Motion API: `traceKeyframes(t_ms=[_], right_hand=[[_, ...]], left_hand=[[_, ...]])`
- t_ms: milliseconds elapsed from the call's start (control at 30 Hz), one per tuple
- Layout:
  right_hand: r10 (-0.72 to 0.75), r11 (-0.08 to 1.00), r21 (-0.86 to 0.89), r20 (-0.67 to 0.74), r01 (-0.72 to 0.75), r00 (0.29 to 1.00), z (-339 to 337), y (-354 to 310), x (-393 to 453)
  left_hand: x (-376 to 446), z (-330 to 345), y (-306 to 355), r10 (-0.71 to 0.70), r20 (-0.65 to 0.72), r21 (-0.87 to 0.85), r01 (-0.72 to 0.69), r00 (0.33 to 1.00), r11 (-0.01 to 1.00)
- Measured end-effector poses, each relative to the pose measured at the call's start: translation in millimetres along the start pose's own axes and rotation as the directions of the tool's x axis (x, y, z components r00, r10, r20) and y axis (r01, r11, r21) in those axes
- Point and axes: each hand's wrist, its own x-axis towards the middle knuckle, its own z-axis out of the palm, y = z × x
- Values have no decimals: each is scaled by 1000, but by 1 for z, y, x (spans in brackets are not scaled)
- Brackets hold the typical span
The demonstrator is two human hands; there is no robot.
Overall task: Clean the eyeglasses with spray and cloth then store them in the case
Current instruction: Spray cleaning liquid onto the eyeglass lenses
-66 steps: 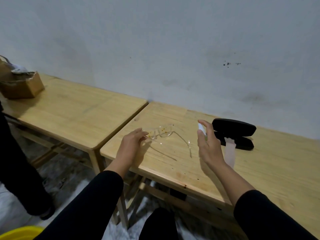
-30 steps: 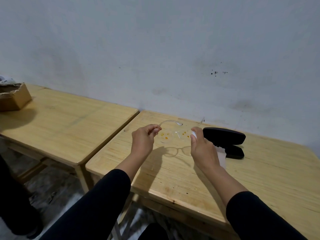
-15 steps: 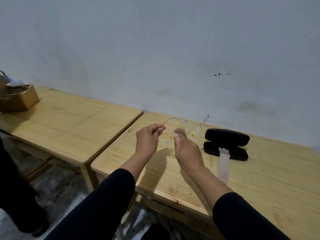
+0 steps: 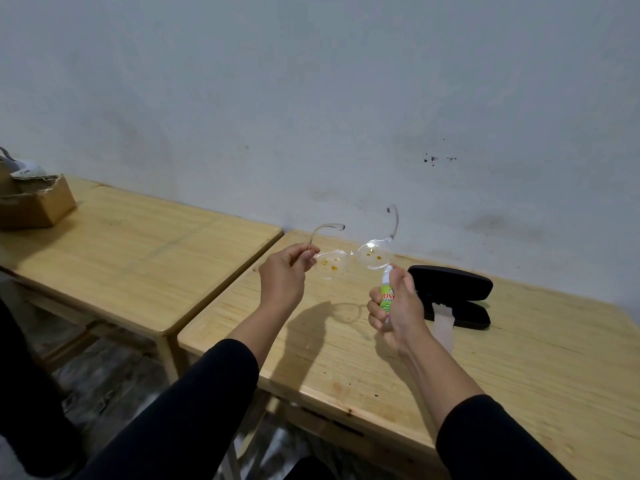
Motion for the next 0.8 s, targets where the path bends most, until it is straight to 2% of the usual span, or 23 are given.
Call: traceKeyframes(t_ms=[100, 200, 300, 367, 500, 600, 700, 800], right_hand=[[95, 992, 73, 66, -100, 993, 8, 7, -2], [145, 986, 60, 138, -154, 980, 18, 14, -5], [152, 987, 22, 168, -157, 974, 27, 17, -6], [122, 992, -8, 139, -122, 983, 27, 17, -6], [31, 972, -234, 51, -18, 998, 15, 14, -4], [-107, 909, -410, -51, 77, 993, -3, 2, -8], [-298, 778, -607, -134, 159, 945, -27, -18, -17], [-470, 686, -686, -166, 240, 867, -57, -40, -28]], left_hand=[[-1, 5, 4, -6, -5, -33, 5, 1000, 999], [-3, 9, 7, 0, -2, -43, 0, 1000, 999], [-4, 10, 8, 5, 1, -39, -5, 1000, 999], [-4, 9, 8, 5, -1, -33, -5, 1000, 999], [-2, 7, 9, -4, -8, -18, 4, 1000, 1000], [-1, 9, 8, -12, -11, -21, 11, 1000, 1000], [-2, 18, 6, -15, 2, -14, 15, 1000, 1000], [-8, 37, 6, -30, 42, -19, 30, 999, 999]])
